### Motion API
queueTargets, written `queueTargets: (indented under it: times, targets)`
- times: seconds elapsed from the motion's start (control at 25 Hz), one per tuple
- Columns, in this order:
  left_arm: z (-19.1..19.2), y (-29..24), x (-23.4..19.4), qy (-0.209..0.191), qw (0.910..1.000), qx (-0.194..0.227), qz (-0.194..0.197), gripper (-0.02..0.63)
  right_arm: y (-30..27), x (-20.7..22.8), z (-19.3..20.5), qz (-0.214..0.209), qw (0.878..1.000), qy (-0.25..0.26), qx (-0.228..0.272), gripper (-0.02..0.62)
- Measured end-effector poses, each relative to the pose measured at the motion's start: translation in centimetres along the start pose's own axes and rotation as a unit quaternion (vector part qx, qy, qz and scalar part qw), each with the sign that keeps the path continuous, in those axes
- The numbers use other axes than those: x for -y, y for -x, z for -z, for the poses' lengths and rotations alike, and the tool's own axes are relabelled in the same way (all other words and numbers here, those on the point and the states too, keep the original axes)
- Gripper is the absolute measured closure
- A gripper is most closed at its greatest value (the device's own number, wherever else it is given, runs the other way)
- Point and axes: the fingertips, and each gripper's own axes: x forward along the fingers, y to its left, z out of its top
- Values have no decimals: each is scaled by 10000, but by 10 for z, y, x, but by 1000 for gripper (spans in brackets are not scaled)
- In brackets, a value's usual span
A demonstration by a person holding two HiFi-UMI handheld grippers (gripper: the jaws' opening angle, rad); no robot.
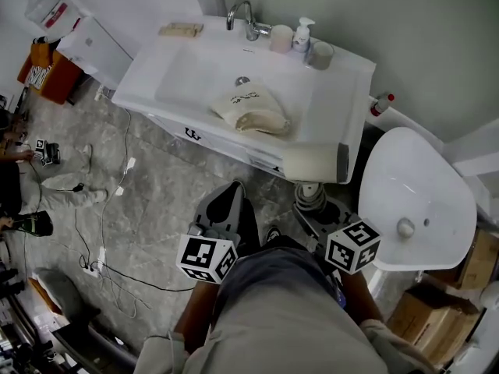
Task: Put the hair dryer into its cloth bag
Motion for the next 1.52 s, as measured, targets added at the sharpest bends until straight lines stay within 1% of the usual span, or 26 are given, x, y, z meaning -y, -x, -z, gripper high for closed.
queueTargets:
  times: [0.28, 0.52, 0.72, 1.24, 1.52]
  targets:
    - [-25, -39, -43, -60, 9996, -55, 261, 598, -39, 8, -34, 243, 9996, -119, 33, 422]
    - [-36, -65, -76, -141, 9974, -266, 651, 598, -70, 6, -60, 450, 9985, -276, 126, 422]
    - [-42, -89, -104, -218, 9954, -399, 838, 598, -93, 8, -77, 673, 9968, -401, 185, 422]
    - [-41, -141, -151, -390, 9846, -830, 1486, 598, -141, 17, -100, 1217, 9894, -733, 296, 423]
    - [-34, -159, -166, -428, 9773, -1014, 1809, 598, -160, 22, -104, 1469, 9851, -852, 263, 423]
